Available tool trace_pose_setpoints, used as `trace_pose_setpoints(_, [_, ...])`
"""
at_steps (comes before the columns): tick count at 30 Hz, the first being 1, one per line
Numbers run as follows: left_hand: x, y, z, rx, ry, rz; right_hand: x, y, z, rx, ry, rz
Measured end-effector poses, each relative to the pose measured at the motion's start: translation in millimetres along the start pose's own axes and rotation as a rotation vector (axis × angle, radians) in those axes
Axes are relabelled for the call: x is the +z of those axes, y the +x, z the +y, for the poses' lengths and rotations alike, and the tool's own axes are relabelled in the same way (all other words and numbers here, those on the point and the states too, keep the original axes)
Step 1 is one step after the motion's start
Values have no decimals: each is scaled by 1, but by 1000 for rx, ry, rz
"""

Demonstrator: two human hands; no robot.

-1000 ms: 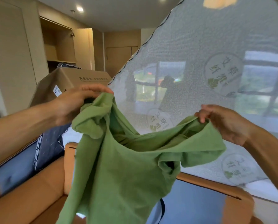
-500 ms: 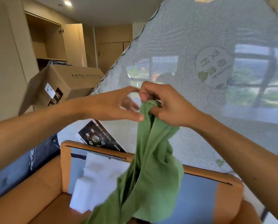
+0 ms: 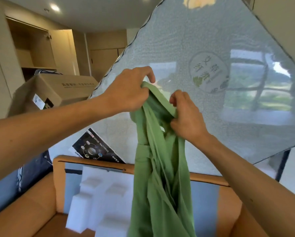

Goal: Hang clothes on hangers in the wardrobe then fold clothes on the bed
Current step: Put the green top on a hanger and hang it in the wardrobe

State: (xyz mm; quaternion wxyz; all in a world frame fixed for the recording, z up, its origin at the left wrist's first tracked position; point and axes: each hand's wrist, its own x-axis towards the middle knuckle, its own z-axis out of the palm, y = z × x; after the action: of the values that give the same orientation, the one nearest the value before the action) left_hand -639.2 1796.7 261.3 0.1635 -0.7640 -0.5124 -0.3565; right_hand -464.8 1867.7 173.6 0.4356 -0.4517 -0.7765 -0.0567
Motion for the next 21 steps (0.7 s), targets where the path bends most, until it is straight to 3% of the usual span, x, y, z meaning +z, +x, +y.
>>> trace_pose_setpoints(2, [-10,-2,-4,-24,157,44,2,-2,13,118,14,-218])
trace_pose_setpoints(5, [-20,-4,-16,-29,310,-39,-3,0,4,58,217,-194])
trace_pose_setpoints(8, [-13,-14,-10,-43,-18,-409,-13,9,-37,-119,404,-110])
trace_pose_setpoints(9, [-8,-20,-7,-45,-133,-466,-15,12,-51,-180,435,-100])
trace_pose_setpoints(11, [-1,-28,-9,-38,-177,-408,-16,16,-66,-249,461,-41])
trace_pose_setpoints(15, [-21,-23,-20,-148,-46,-101,-3,14,-45,-196,383,57])
trace_pose_setpoints(21, [-62,-18,-34,-221,284,-18,45,-30,23,85,-74,-449])
